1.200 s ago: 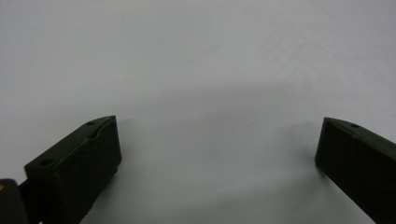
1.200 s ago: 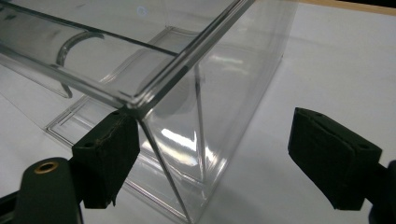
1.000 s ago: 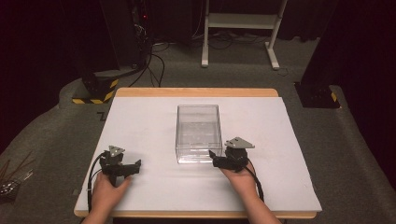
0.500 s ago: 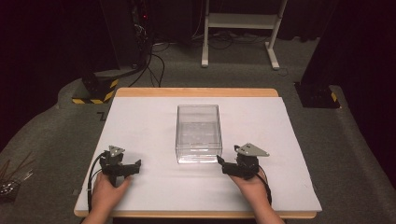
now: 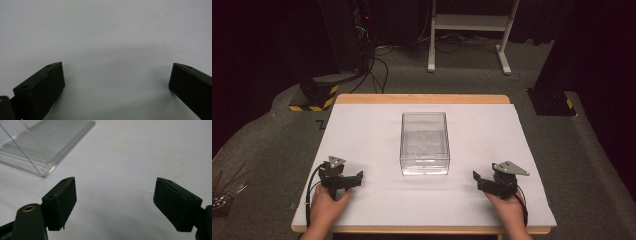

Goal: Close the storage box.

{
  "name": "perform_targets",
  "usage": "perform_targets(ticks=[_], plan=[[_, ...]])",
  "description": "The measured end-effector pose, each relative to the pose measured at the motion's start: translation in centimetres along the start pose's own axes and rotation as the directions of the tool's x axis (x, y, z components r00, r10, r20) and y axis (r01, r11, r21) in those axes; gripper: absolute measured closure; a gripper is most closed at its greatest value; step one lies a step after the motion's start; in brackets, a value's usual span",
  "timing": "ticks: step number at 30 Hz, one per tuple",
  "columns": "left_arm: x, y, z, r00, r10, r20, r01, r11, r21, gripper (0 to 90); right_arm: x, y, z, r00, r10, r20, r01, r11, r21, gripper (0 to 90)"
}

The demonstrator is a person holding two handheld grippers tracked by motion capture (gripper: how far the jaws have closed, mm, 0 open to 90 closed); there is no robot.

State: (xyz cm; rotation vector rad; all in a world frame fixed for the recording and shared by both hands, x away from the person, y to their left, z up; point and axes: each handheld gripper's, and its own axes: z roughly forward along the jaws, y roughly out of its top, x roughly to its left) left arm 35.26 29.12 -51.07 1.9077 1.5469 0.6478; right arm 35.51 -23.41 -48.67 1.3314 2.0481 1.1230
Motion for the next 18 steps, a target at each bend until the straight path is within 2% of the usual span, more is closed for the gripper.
perform_targets(ticks=[1, 2, 3, 4, 8, 10, 11, 12, 16, 18], plan=[[0.0, 0.0, 0.0, 1.0000, 0.000, 0.000, 0.000, 1.0000, 0.000, 0.5, 0.0, 0.0, 0.0, 1.0000, 0.000, 0.000, 0.000, 1.000, 0.000, 19.1], [0.0, 0.0, 0.0, 1.0000, 0.001, 0.001, -0.001, 1.0000, 0.000, 0.5, -0.9, -0.6, -0.3, 0.9997, 0.003, 0.026, -0.003, 1.000, 0.013, 19.4], [0.0, 0.0, 0.0, 1.0000, 0.001, 0.001, -0.001, 1.0000, 0.000, 0.5, -0.9, -0.6, -0.3, 0.9997, 0.003, 0.026, -0.003, 1.000, 0.013, 19.4], [0.0, 0.0, 0.0, 1.0000, 0.000, 0.000, 0.000, 1.0000, 0.000, 0.5, -1.5, -1.2, -0.5, 0.9986, -0.008, 0.052, 0.006, 1.000, 0.031, 19.5], [0.0, 0.0, 0.0, 1.0000, 0.000, 0.000, 0.000, 1.0000, -0.001, 0.5, -1.8, -1.6, -0.5, 0.9986, 0.005, 0.053, -0.007, 0.999, 0.038, 20.2], [0.0, 0.0, 0.0, 1.0000, 0.000, 0.000, 0.000, 1.0000, -0.001, 0.6, -0.9, -1.8, -0.3, 0.9946, -0.065, 0.080, 0.061, 0.997, 0.052, 22.8], [0.0, 0.0, 0.0, 1.0000, 0.000, 0.000, 0.000, 1.0000, -0.001, 0.6, -0.9, -1.8, -0.3, 0.9946, -0.065, 0.080, 0.061, 0.997, 0.052, 22.8], [0.0, 0.0, 0.0, 1.0000, 0.001, 0.001, -0.001, 1.0000, -0.001, 0.6, -0.5, -1.8, -0.2, 0.9901, -0.109, 0.088, 0.104, 0.993, 0.058, 23.5], [0.0, 0.0, 0.0, 1.0000, 0.001, 0.000, -0.001, 1.0000, -0.001, 0.5, -0.6, -1.8, -0.2, 0.9913, -0.099, 0.087, 0.094, 0.994, 0.061, 23.8], [0.0, 0.0, 0.0, 1.0000, 0.001, -0.001, -0.001, 1.0000, -0.001, 0.6, -0.9, -1.8, -0.2, 0.9940, -0.074, 0.081, 0.069, 0.996, 0.055, 24.3]])
